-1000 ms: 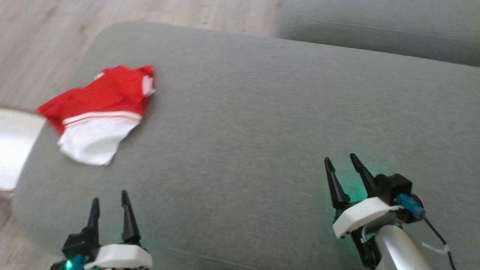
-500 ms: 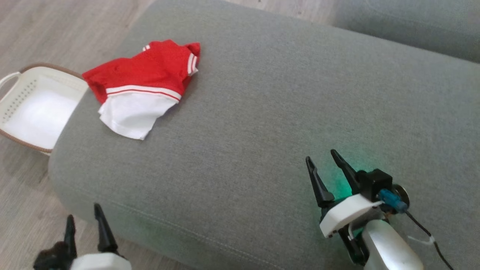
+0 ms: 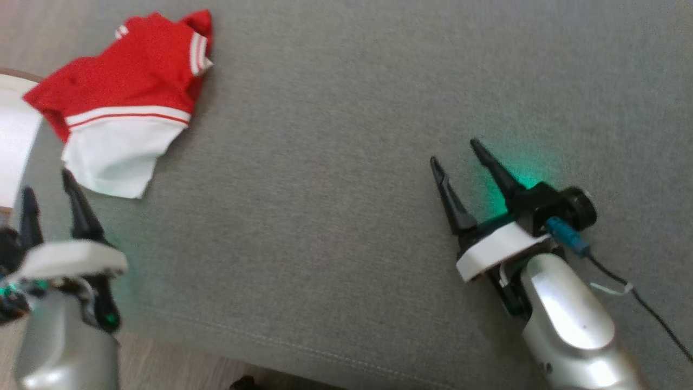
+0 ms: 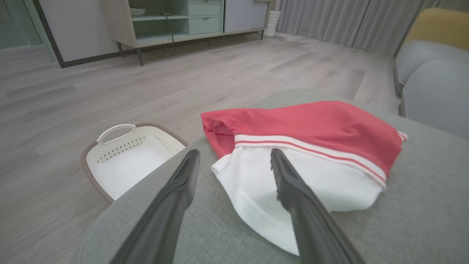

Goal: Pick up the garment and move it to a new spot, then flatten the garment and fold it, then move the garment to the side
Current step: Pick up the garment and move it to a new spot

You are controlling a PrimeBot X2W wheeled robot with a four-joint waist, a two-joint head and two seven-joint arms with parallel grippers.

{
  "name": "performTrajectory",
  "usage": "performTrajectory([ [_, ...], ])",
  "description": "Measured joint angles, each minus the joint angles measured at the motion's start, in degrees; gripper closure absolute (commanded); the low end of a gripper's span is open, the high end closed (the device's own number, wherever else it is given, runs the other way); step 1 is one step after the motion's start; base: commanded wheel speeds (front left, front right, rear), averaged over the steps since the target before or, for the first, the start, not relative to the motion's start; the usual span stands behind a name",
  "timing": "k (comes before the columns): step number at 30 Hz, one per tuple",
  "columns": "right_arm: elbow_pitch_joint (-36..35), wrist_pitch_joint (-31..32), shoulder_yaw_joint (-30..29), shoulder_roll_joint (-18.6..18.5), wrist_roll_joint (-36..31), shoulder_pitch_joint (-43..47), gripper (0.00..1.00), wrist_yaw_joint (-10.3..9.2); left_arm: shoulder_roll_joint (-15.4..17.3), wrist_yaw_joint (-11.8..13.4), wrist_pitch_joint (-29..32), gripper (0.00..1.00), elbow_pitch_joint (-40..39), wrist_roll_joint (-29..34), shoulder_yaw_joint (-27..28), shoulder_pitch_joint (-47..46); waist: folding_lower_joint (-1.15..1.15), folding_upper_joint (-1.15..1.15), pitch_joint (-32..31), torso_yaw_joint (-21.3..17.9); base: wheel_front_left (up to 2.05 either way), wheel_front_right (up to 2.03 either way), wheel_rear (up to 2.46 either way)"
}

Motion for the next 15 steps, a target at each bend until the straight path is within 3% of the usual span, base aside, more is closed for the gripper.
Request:
performTrajectory([
  [4,-2.20,0.00,0.37,-0.57,-0.01,-1.87,0.00,0.00,4.46,-1.15,0.02,0.00,10.23,-0.23,-0.86,-8.23,0.00,0.00,3.60,-1.93,0.00,0.00,0.00],
  [14,-6.14,-0.49,1.03,-0.46,-0.01,-4.97,0.00,0.01,8.47,-2.09,5.12,0.00,26.27,-2.16,-5.11,-19.12,-0.02,0.00,8.87,-6.58,0.00,0.00,0.00],
  [15,-6.53,-0.51,0.86,-0.44,-0.01,-5.19,0.00,0.01,9.21,-2.08,5.01,0.66,27.70,-2.15,-5.25,-20.65,-0.01,0.00,9.33,-7.10,0.00,0.00,0.00],
])
